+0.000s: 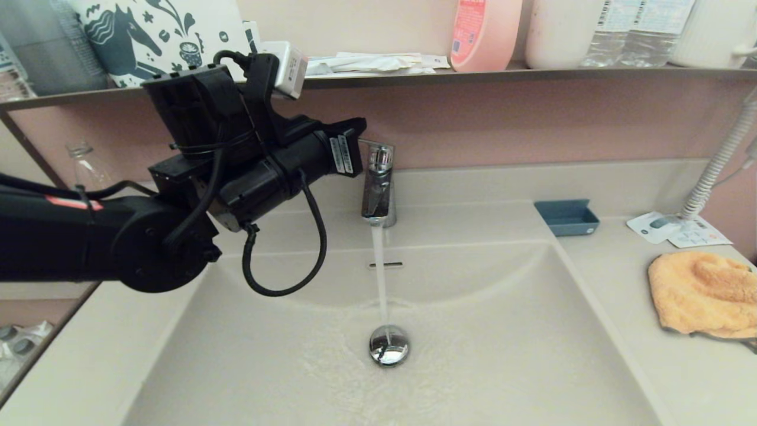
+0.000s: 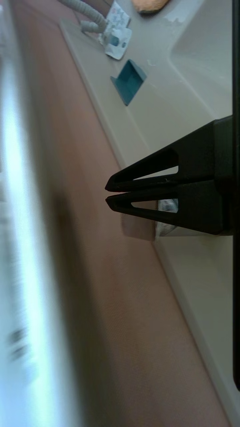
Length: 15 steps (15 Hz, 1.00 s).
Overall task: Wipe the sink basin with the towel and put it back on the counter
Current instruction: Turn off the faucet
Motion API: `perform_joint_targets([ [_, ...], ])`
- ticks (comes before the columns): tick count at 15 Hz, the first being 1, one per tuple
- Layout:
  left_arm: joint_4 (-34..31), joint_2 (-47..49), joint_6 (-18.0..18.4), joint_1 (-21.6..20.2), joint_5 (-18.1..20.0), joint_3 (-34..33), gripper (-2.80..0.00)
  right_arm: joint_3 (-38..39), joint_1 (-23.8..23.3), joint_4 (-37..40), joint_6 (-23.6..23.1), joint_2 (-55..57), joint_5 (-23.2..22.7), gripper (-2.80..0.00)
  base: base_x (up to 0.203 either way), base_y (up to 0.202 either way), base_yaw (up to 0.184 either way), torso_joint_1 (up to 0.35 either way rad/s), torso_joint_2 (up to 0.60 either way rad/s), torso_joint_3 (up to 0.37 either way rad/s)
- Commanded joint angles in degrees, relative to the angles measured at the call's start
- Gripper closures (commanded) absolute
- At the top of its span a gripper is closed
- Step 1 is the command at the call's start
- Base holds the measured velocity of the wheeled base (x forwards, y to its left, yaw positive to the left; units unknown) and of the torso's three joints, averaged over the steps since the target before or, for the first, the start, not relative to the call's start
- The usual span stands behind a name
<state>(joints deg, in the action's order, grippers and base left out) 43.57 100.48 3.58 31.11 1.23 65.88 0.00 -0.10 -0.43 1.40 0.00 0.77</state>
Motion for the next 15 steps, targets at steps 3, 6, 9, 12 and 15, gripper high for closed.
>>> perform_joint_targets([
  [3, 0.3, 0.1, 0.0, 0.0, 0.0, -0.7, 0.0, 0.0, 0.0, 0.0, 0.0, 0.0, 0.0, 0.0, 0.0, 0.0, 0.0, 0.0, 0.0, 0.0],
  [6, 0.5, -0.3, 0.0, 0.0, -0.1, -3.4, 0.0, 0.0, 0.0, 0.0, 0.0, 0.0, 0.0, 0.0, 0.0, 0.0, 0.0, 0.0, 0.0, 0.0],
  [9, 0.6, -0.6, 0.0, 0.0, -0.1, -6.1, 0.0, 0.0, 0.0, 0.0, 0.0, 0.0, 0.0, 0.0, 0.0, 0.0, 0.0, 0.0, 0.0, 0.0],
  [12, 0.7, -1.7, -0.1, 0.0, 0.0, -7.5, 0.0, 0.0, 0.0, 0.0, 0.0, 0.0, 0.0, 0.0, 0.0, 0.0, 0.0, 0.0, 0.0, 0.0],
  [15, 0.6, -5.4, -0.1, 0.0, 0.0, -8.4, 0.0, 0.0, 0.0, 0.0, 0.0, 0.0, 0.0, 0.0, 0.0, 0.0, 0.0, 0.0, 0.0, 0.0],
])
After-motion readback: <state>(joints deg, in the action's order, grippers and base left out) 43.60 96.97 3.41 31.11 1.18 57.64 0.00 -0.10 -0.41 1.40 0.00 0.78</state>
